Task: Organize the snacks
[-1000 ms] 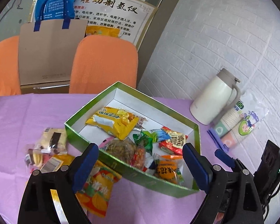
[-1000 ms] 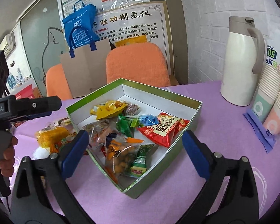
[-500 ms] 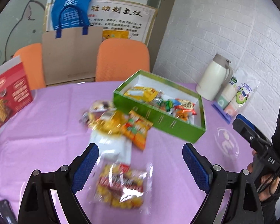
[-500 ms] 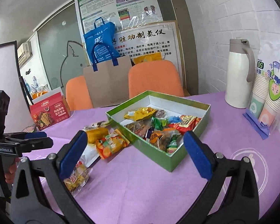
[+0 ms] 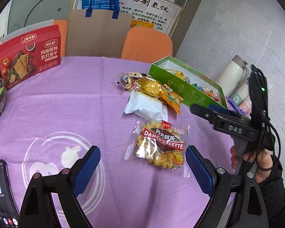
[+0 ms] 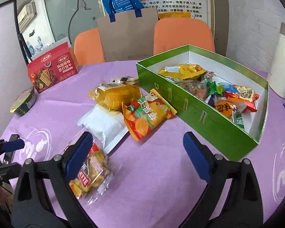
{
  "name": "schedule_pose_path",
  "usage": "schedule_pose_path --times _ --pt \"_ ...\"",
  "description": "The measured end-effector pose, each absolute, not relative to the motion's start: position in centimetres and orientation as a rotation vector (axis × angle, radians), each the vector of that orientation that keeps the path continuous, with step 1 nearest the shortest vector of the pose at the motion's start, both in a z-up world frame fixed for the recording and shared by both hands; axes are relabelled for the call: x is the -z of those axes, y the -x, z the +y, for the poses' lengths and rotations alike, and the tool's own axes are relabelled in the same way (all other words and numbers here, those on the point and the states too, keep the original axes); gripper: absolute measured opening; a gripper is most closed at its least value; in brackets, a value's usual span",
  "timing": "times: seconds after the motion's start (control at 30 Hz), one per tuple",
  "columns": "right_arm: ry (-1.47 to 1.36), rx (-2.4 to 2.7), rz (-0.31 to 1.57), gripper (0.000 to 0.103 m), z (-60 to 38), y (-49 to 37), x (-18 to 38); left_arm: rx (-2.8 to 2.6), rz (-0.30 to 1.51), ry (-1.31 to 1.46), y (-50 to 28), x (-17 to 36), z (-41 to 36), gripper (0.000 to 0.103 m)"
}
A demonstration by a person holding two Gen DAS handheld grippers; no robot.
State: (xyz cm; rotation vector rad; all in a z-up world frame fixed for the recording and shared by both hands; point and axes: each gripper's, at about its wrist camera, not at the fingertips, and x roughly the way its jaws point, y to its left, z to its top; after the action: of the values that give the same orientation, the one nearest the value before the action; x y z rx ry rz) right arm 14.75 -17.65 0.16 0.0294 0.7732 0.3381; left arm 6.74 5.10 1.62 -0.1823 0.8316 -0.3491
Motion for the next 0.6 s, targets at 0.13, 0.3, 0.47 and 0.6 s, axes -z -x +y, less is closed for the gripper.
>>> schedule_pose_path --times 0.13,0.3,0.47,0.6 --pt "0.068 -0.292 0.809 0.076 -15.5 -17.5 1.6 0.350 0.842 0.193 -6.6 -0.8 6.2 0.093" --pt "0.079 -0.278 0.848 0.050 -14.9 -19.2 3.5 0.350 0.855 0.200 -7.0 0.0 7.1 0.093" --pt "0.057 -0.288 0.814 0.017 -15.7 -18.4 2.9 0.365 0.855 0.212 -7.7 0.2 7.2 0.093" --pt "0.093 -0.314 0.811 0.011 -17.1 -16.1 1.8 0.370 0.863 0.215 -7.7 0.7 7.2 0.093"
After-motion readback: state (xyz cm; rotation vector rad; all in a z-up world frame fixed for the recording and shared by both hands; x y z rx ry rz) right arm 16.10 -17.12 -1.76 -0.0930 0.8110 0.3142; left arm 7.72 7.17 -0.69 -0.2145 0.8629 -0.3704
